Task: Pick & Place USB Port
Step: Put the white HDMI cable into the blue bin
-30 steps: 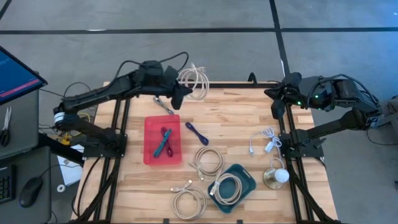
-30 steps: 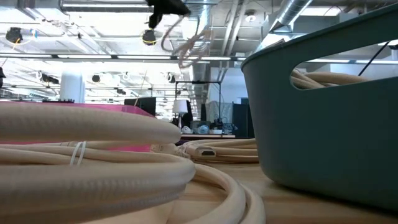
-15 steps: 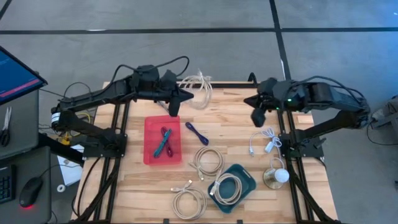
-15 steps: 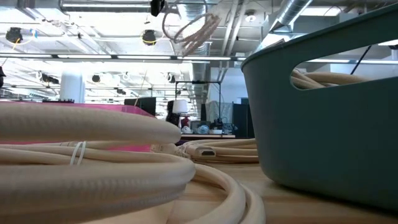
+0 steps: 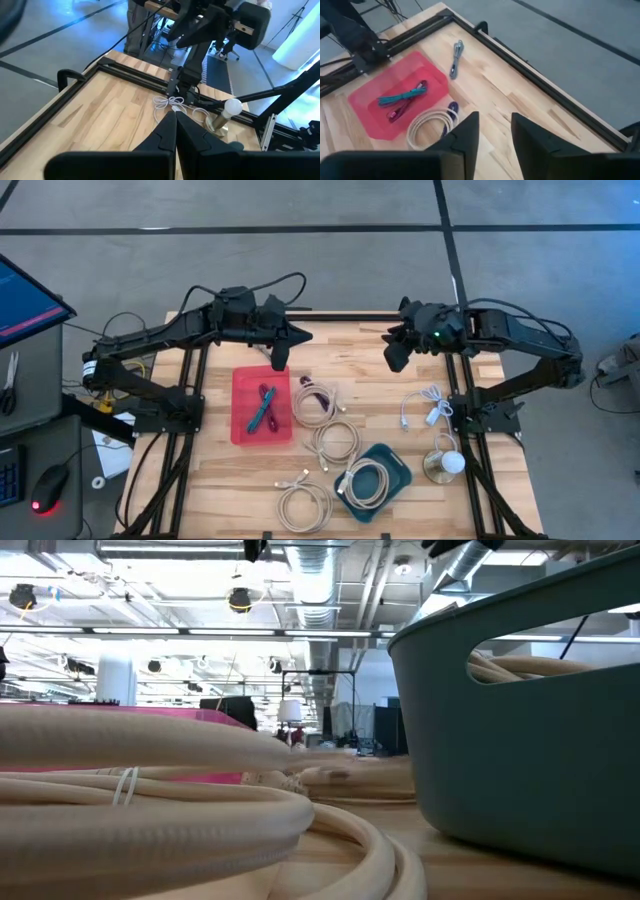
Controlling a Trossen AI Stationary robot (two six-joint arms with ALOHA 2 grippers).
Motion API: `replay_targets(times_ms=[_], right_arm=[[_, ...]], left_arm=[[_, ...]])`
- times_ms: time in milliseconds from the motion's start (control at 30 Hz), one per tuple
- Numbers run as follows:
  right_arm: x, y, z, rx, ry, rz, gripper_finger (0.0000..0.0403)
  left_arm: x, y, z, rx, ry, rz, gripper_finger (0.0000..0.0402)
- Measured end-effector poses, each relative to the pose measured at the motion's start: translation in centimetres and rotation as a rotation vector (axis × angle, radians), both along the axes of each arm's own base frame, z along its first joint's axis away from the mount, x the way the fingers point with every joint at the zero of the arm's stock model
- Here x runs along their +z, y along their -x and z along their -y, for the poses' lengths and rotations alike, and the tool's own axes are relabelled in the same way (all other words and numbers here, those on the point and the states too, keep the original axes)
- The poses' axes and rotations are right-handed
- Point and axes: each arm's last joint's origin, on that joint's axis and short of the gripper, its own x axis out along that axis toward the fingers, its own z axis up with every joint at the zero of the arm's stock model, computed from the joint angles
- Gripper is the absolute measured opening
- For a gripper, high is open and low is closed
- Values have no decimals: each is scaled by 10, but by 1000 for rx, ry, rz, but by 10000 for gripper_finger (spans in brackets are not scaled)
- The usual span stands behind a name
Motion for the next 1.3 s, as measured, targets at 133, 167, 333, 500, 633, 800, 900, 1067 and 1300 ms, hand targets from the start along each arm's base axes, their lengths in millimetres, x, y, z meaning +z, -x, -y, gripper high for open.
replay_targets(times_ms=[133, 167, 333, 500, 633, 800, 900, 1067, 1300], right_arm=[[-3, 1, 2, -15, -8, -35, 118], [-4, 2, 2, -18, -8, -42, 118], [-5, 4, 3, -29, -2, -69, 110], [-7, 7, 4, -41, 9, -110, 101], [-9, 10, 8, -59, 7, -139, 98], [-10, 12, 13, -85, 4, -150, 98], [-10, 13, 16, -99, 2, -159, 98], [-13, 17, 20, -122, -4, -196, 98], [-13, 20, 28, -164, -11, -212, 98]], left_arm=[[-2, -1, 1, -30, 25, -10, 2], [-3, -2, 1, -46, 47, -10, 2], [-30, -8, 8, -99, 151, -95, 3], [-49, -10, 17, -129, 153, -156, 27], [-49, -11, 25, -170, 122, -159, 70], [-54, -18, 42, -244, -18, -178, 128], [-63, -24, 48, -264, -84, -216, 151], [-87, -32, 51, -278, -69, -371, 163], [-109, -34, 51, -284, -41, -534, 152]])
